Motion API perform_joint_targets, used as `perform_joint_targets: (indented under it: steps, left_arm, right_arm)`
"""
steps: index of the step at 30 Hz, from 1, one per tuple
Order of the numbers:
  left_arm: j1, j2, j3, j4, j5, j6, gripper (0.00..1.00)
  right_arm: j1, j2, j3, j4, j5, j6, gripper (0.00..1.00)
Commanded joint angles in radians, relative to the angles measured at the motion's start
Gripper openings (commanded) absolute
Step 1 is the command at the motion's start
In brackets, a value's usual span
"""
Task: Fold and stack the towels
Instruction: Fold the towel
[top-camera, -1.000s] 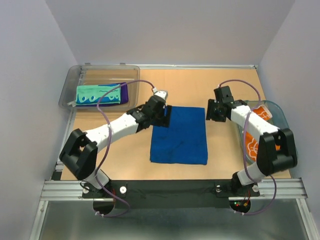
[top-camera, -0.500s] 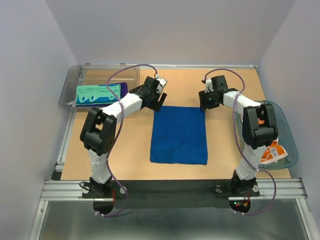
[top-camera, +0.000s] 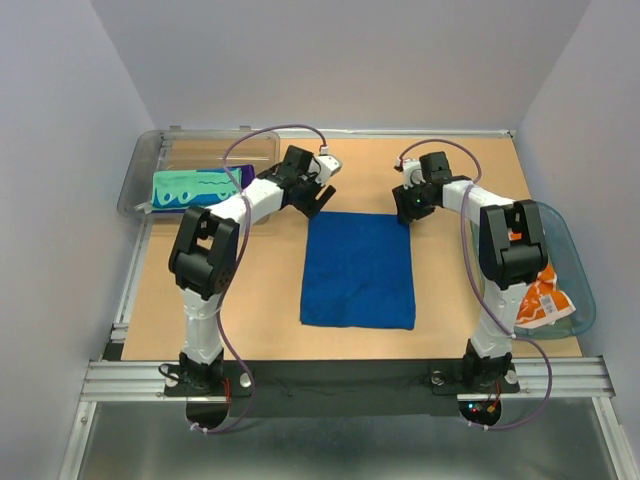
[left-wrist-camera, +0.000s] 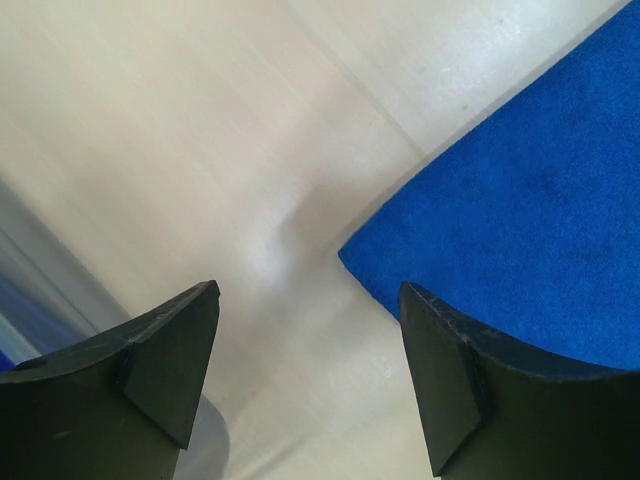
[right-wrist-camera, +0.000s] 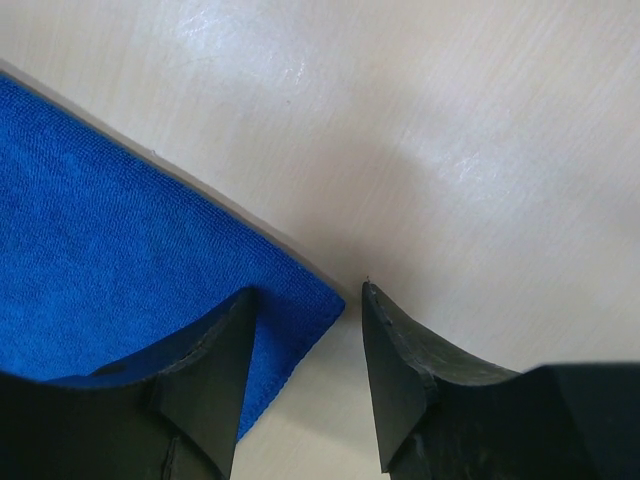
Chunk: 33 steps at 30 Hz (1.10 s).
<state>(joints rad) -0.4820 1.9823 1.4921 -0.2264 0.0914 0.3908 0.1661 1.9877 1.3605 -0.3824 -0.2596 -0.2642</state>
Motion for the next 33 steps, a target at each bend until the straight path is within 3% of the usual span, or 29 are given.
perform_joint_targets:
  steps: [1, 6, 13, 20, 33]
  left_arm:
    - [0.005, 0.026, 0.082, 0.027, 0.088, 0.068, 0.82]
    - [0.008, 0.094, 0.138, -0.004, 0.11, 0.083, 0.81]
    - [0.026, 0.164, 0.201, -0.066, 0.165, 0.088, 0.71]
    - [0.048, 0.173, 0.238, -0.152, 0.22, 0.118, 0.69]
    - [0.062, 0.27, 0.316, -0.301, 0.298, 0.143, 0.55]
  right_arm:
    - [-0.011, 0.019, 0.002, -0.003, -0.053, -0.04, 0.51]
    - [-0.022, 0.029, -0.011, -0.018, -0.061, -0.043, 0.48]
    - [-0.022, 0.045, -0.017, -0.042, -0.055, -0.053, 0.43]
    - [-0.022, 0.053, -0.021, -0.052, -0.056, -0.059, 0.4]
    - [-0.022, 0.054, -0.024, -0.062, -0.04, -0.063, 0.35]
